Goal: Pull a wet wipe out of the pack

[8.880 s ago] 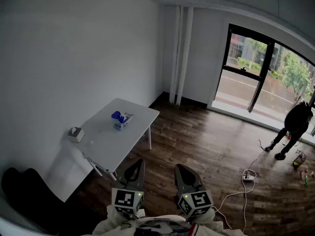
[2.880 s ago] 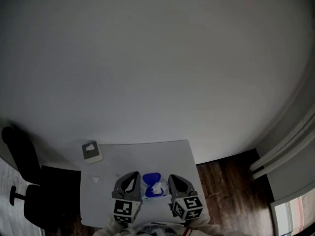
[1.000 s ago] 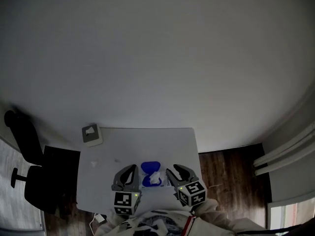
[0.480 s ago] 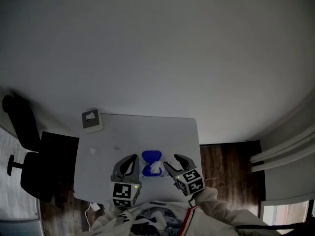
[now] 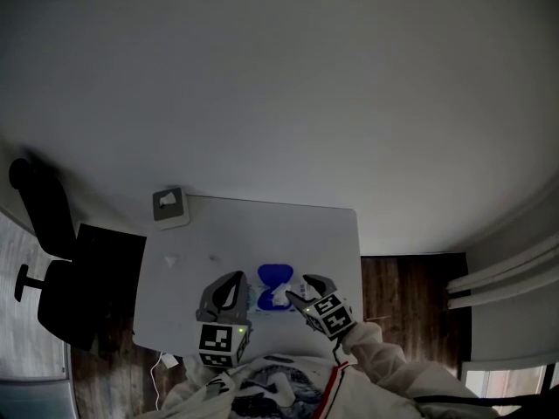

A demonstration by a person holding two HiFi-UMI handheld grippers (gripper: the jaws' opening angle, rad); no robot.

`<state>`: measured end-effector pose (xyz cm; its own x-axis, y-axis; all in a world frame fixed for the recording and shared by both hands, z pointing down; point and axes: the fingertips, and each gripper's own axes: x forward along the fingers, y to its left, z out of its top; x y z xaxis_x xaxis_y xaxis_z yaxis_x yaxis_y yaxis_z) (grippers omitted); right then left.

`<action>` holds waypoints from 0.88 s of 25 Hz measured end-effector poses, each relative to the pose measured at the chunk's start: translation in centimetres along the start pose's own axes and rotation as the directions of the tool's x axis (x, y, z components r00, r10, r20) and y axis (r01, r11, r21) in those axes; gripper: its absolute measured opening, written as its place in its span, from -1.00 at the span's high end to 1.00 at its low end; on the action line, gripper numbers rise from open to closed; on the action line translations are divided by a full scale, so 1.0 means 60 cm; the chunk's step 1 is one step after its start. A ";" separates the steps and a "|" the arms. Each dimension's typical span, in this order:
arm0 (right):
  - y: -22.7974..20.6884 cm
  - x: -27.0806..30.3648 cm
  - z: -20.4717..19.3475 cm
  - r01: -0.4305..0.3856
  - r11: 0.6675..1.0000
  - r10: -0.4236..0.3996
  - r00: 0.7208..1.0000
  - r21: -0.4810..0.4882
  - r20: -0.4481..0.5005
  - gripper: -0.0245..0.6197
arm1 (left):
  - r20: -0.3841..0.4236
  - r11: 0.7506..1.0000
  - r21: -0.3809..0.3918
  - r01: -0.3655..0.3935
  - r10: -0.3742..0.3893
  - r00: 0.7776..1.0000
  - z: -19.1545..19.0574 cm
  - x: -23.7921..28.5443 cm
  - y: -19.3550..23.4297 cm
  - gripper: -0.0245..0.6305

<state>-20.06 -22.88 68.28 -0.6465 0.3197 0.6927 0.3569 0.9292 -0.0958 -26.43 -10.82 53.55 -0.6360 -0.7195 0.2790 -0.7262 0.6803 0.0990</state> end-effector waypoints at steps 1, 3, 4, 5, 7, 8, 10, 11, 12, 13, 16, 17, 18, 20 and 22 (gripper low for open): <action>0.006 0.006 -0.005 -0.005 0.999 0.004 1.000 -0.038 -0.019 0.14 | -0.002 1.000 -0.007 -0.006 0.006 1.000 0.002 -0.002 0.000 0.92; 0.013 0.022 -0.019 -0.009 0.994 0.004 0.999 -0.107 -0.047 0.17 | 0.021 1.000 -0.020 -0.016 0.016 1.000 0.012 -0.005 0.002 0.92; 0.016 0.030 -0.027 -0.017 0.993 0.010 0.998 -0.119 -0.063 0.17 | 0.032 1.000 -0.024 -0.019 0.020 0.999 0.018 -0.006 0.004 0.92; 0.019 0.037 -0.034 -0.029 0.992 0.019 0.997 -0.119 -0.081 0.17 | 0.040 0.999 -0.027 -0.022 0.023 0.999 0.022 -0.007 0.005 0.92; 0.023 0.048 -0.046 -0.048 0.992 0.035 0.993 -0.114 -0.115 0.17 | 0.047 0.999 -0.028 -0.025 0.027 0.999 0.029 -0.009 0.005 0.92; 0.025 0.053 -0.052 -0.055 0.992 0.040 0.991 -0.115 -0.130 0.17 | 0.047 0.999 -0.023 -0.027 0.028 0.999 0.030 -0.011 0.006 0.92; 0.026 0.065 -0.065 -0.064 0.991 0.045 0.987 -0.116 -0.155 0.17 | 0.045 0.999 -0.020 -0.031 0.032 0.998 0.030 -0.013 0.006 0.92; 0.026 0.071 -0.070 -0.067 0.991 0.047 0.985 -0.116 -0.166 0.18 | 0.045 0.999 -0.020 -0.033 0.034 0.998 0.030 -0.013 0.007 0.92; 0.026 0.078 -0.074 -0.070 0.991 0.048 0.983 -0.118 -0.176 0.18 | 0.043 0.999 -0.016 -0.035 0.035 0.998 0.031 -0.014 0.007 0.92; 0.026 0.086 -0.078 -0.074 0.990 0.051 0.981 -0.120 -0.185 0.18 | 0.043 0.999 -0.013 -0.036 0.037 0.998 0.030 -0.014 0.008 0.92; 0.025 0.103 -0.095 -0.090 0.988 0.062 0.974 -0.122 -0.218 0.19 | 0.036 0.999 -0.027 -0.044 0.045 0.998 0.021 -0.013 0.009 0.92; 0.026 0.107 -0.100 -0.095 0.988 0.066 0.972 -0.120 -0.227 0.19 | 0.026 0.999 -0.028 -0.047 0.047 0.999 0.015 -0.014 0.009 0.92; 0.026 0.109 -0.103 -0.098 0.988 0.069 0.970 -0.118 -0.233 0.20 | 0.020 0.998 -0.027 -0.048 0.049 0.999 0.012 -0.016 0.010 0.92; 0.026 0.114 -0.105 -0.096 0.988 0.067 0.970 -0.119 -0.233 0.25 | 0.019 0.998 -0.031 -0.049 0.049 0.999 0.011 -0.015 0.010 0.92; 0.025 0.119 -0.108 -0.096 0.988 0.066 0.970 -0.119 -0.234 0.29 | 0.010 0.998 -0.032 -0.047 0.048 0.999 0.006 -0.012 0.008 0.92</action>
<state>-19.78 -20.37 77.72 -0.4458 0.3286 0.8326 0.4953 0.8654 -0.0763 -26.41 -10.00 53.05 -0.6724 -0.6876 0.2740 -0.6866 0.7177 0.1162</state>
